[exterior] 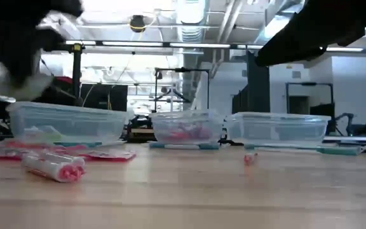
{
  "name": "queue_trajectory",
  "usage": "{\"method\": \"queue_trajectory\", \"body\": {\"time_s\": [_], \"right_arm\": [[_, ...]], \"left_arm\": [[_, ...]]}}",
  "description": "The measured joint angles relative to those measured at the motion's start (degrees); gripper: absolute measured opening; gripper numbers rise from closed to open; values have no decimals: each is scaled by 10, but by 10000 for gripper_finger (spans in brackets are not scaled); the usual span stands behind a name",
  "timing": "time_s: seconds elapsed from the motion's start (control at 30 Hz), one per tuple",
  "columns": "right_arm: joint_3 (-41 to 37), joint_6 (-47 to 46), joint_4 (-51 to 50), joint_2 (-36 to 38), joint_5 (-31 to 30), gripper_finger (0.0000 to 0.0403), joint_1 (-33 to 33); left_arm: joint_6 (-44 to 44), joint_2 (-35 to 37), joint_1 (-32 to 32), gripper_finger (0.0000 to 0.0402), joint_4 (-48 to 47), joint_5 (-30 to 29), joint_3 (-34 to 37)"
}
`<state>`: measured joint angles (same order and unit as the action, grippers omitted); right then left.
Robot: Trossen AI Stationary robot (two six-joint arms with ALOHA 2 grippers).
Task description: Sort candy
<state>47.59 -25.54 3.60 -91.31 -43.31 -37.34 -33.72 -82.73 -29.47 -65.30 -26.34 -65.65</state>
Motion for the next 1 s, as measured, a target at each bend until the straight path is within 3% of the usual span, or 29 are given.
{"method": "queue_trajectory", "body": {"time_s": [0.13, 0.27, 0.43, 0.67, 0.87, 1.0], "right_arm": [[0, 0, 0, 0, 0, 132, 0], [0, 0, 0, 0, 0, 132, 0], [0, 0, 0, 0, 0, 132, 0], [0, -2, 1, 0, 0, 132, 0], [0, -10, 0, 0, 0, 132, 0], [0, -10, 0, 0, 0, 132, 0]], "left_arm": [[-9, 28, 54, 3, -103, -148, -29], [-32, 72, 134, 4, -152, -183, -22], [-18, 121, 244, 35, -149, -100, -10], [-10, 145, 314, 126, -146, -81, 22], [-56, 123, 282, 151, -116, 84, 26], [-137, 104, 186, 149, -72, 114, 26]]}}
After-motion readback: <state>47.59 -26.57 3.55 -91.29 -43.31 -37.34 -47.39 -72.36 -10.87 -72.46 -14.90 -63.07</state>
